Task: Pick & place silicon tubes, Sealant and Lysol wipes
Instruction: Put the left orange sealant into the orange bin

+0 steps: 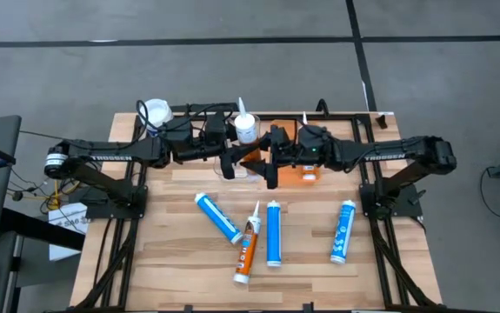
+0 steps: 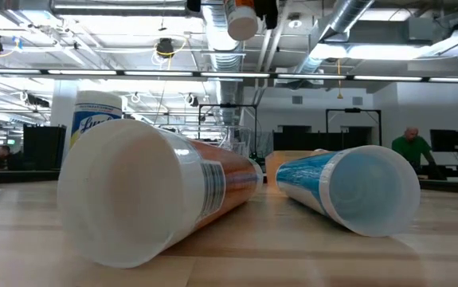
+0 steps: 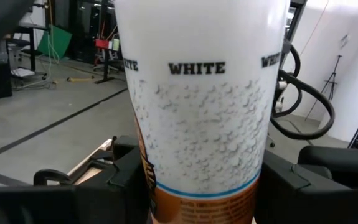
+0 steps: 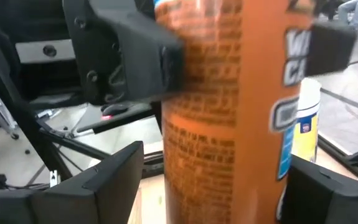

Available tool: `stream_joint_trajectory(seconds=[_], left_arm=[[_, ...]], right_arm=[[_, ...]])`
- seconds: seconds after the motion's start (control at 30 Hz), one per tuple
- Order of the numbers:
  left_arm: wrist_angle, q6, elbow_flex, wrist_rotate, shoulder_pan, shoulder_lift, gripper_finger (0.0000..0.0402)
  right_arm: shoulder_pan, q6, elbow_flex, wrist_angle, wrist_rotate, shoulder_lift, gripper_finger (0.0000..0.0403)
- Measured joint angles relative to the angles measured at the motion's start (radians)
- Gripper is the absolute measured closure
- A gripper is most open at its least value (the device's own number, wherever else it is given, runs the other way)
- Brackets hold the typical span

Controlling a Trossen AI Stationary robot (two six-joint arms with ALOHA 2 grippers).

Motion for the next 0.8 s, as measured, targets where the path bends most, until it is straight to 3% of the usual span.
stream_joint_trajectory(seconds=[0.27, 0.5, 0.8], left_arm=[[-0.002, -0.028, 0.0, 0.0, 0.0, 0.0, 0.0217], [-0.006, -0.055, 0.0, -0.001, 0.0, 0.0, 0.0189], [-0.036, -0.044, 0.0, -0.01, 0.0, -0.019, 0.0186]], right_arm=[[-0.01, 0.01, 0.001, -0.007, 0.007, -0.022, 0.0224], [-0.012, 0.011, 0.001, -0.008, 0.004, -0.022, 0.0225], [-0.012, 0.025, 0.0, -0.018, 0.035, -0.022, 0.0225]])
